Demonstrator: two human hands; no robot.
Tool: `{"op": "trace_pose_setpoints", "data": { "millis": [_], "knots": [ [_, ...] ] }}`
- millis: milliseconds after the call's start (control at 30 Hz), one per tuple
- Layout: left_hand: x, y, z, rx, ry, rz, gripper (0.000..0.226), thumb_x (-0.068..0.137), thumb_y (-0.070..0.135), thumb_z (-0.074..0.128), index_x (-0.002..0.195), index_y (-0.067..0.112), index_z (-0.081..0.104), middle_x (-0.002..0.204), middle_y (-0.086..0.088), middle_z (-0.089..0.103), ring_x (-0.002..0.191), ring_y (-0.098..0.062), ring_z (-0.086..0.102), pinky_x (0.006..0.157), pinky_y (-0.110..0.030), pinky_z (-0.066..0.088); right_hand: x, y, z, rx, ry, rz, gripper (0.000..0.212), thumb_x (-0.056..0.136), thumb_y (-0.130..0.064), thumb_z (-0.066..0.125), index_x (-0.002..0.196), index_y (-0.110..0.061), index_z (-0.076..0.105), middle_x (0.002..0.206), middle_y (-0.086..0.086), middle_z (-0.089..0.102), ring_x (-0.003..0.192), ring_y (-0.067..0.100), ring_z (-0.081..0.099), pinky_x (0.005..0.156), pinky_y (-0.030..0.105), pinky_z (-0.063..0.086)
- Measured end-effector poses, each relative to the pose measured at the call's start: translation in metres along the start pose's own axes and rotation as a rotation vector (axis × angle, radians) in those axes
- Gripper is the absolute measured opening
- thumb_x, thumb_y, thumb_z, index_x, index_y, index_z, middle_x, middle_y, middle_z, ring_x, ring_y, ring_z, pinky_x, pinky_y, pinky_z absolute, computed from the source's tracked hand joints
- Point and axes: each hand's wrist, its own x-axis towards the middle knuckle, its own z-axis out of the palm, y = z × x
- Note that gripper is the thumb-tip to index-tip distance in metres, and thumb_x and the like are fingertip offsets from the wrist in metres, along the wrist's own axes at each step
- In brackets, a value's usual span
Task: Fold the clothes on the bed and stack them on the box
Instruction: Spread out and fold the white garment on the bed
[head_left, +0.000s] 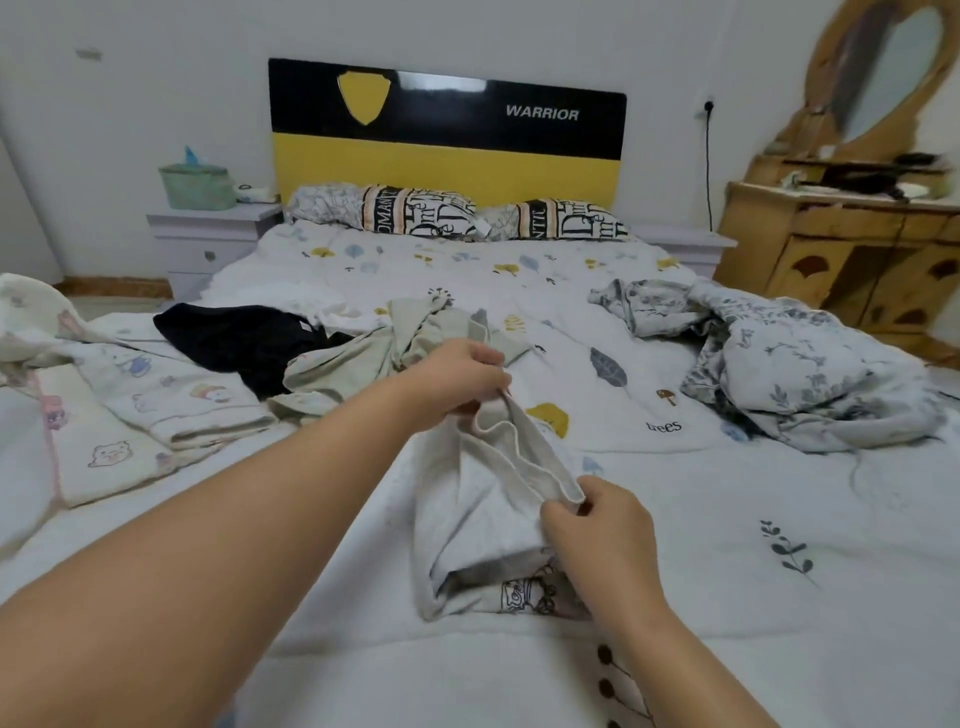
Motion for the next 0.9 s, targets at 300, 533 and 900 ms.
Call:
{"op": "trace_pose_setpoints", "data": {
  "millis": [300,533,900],
  "knots": [
    [0.013,-0.014,0.063,-0.201,0.104,0.005,0.023,0.099,0.016,0.040,0.112,0.013,0.059,0.112,-0.005,0.057,0.081,-0.020,0.060,0.067,-0.024,0.048,0.011,0.042,-0.033,-0.307,-0.077,0.190,0.014,0.087,-0.032,0.048,0.092,-0.020,0.042,0.100,0.002,0.050,0.098,0.022,0.038,0.075,0.032,0.035],
    [0.003,-0.084,0.056,1.106,0.038,0.115,0.049,0.102,0.031,0.023,0.149,0.020,0.018,0.158,-0.005,0.009,0.146,-0.023,0.005,0.116,-0.047,0.006,0.039,0.009,-0.003,-0.437,-0.015,-0.216,0.044,0.098,-0.028,0.034,0.141,-0.023,0.032,0.145,0.002,0.032,0.134,0.019,0.023,0.105,0.033,0.025],
    [0.009,-0.096,0.055,1.098,0.209,0.063,0.052,0.101,0.035,0.016,0.151,0.024,0.007,0.159,-0.002,-0.007,0.145,-0.022,-0.012,0.114,-0.050,-0.006,0.060,0.045,0.008,-0.766,-0.407,-0.017,0.054,0.102,-0.037,0.018,0.150,-0.012,0.010,0.159,0.007,-0.001,0.146,0.023,-0.002,0.117,0.046,0.004]
  ]
}}
